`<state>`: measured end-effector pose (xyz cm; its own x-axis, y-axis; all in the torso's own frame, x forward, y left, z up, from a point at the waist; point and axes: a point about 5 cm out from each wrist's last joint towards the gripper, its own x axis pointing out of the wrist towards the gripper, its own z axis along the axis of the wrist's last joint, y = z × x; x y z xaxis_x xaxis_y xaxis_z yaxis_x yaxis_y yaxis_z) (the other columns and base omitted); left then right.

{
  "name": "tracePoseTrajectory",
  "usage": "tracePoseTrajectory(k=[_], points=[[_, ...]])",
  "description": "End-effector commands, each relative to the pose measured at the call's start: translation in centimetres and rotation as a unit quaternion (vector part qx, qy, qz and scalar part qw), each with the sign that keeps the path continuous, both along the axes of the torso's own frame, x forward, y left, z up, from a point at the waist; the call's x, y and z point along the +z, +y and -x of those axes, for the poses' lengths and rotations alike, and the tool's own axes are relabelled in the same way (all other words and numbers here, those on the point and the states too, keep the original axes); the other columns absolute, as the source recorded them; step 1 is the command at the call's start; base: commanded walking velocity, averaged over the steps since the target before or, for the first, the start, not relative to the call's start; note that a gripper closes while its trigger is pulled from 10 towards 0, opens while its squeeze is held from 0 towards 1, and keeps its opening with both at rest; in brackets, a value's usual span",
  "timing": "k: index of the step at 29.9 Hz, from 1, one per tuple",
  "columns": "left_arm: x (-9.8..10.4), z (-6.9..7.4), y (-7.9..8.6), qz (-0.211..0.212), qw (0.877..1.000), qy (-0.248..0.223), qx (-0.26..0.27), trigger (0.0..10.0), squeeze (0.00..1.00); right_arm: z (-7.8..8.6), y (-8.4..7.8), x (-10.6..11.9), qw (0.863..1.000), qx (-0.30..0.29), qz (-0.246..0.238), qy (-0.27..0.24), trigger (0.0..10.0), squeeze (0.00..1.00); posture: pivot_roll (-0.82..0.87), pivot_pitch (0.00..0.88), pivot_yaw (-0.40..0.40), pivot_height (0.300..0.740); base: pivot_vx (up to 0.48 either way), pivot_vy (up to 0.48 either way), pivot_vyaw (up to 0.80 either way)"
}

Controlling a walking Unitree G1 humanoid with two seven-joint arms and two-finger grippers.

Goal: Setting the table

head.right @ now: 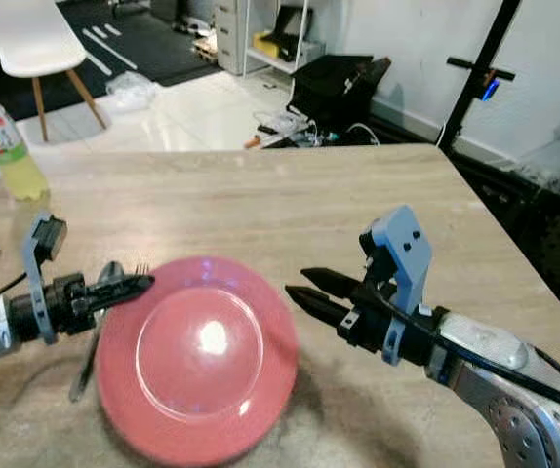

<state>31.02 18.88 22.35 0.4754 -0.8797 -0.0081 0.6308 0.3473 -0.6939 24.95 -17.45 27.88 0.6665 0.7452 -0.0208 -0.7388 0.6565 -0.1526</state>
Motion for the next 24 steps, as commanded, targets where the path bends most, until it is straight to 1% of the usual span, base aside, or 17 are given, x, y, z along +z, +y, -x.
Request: tracePoseTrajectory(k=[1,3,4,5,8,9,10,16,23,24], points=[[-0.6,0.2,-0.2,-0.015,1.0,0.006,-0.003,10.0,0.0,0.1,0.2,0.0,1.0,0.007,-0.004,0.001,10.0,0.0,0.02,0.212,0.077,0.74,0.0,0.0,0.0],[-1.0,-0.4,-0.6,-0.024,1.0,0.004,0.011,10.0,0.0,0.2,0.3,0.0,1.0,0.01,-0.006,0.0,10.0,0.0,0.03,0.212,0.074,0.74,0.0,0.0,0.0],[-1.0,-0.4,-0.6,-0.024,1.0,0.004,0.011,10.0,0.0,0.2,0.3,0.0,1.0,0.01,-0.006,0.0,10.0,0.0,0.03,0.212,0.074,0.74,0.0,0.0,0.0],[-1.3,-1.0,-1.3,-0.041,0.999,-0.003,0.023,10.0,0.0,0.2,0.4,0.0,1.0,0.01,-0.008,0.0,10.0,0.0,0.02,0.212,0.077,0.74,0.0,0.0,0.0],[-1.5,-1.3,-1.5,-0.051,0.998,-0.008,0.03,10.0,0.0,0.2,0.4,0.0,1.0,0.01,-0.008,0.0,10.0,0.0,0.02,0.212,0.077,0.74,0.0,0.0,0.0],[-1.9,-1.7,-1.6,-0.073,0.997,-0.006,0.039,10.0,0.0,0.4,0.4,0.0,1.0,0.007,-0.01,-0.001,10.0,0.0,0.01,0.21,0.085,0.74,0.0,0.0,0.0],[-1.9,-1.7,-1.6,-0.073,0.997,-0.006,0.039,10.0,0.0,0.4,0.4,0.0,1.0,0.007,-0.01,-0.001,10.0,0.0,0.01,0.21,0.085,0.74,0.0,0.0,0.0],[-2.8,-1.4,-1.3,-0.114,0.993,-0.006,0.028,10.0,0.0,0.6,0.2,-0.1,1.0,-0.001,-0.013,-0.001,10.0,0.0,0.01,0.208,0.092,0.74,0.0,0.0,0.0],[-3.6,-1.5,-1.2,-0.133,0.99,-0.005,0.036,10.0,0.0,0.6,0.3,-0.1,1.0,0.0,-0.019,-0.002,10.0,0.0,0.01,0.207,0.089,0.74,0.0,0.0,0.0],[-3.7,-1.5,-1.1,-0.137,0.99,-0.006,0.039,10.0,0.69,0.6,0.3,-0.1,1.0,0.0,-0.02,-0.003,10.0,0.0,0.01,0.207,0.089,0.74,0.0,0.0,0.0]])
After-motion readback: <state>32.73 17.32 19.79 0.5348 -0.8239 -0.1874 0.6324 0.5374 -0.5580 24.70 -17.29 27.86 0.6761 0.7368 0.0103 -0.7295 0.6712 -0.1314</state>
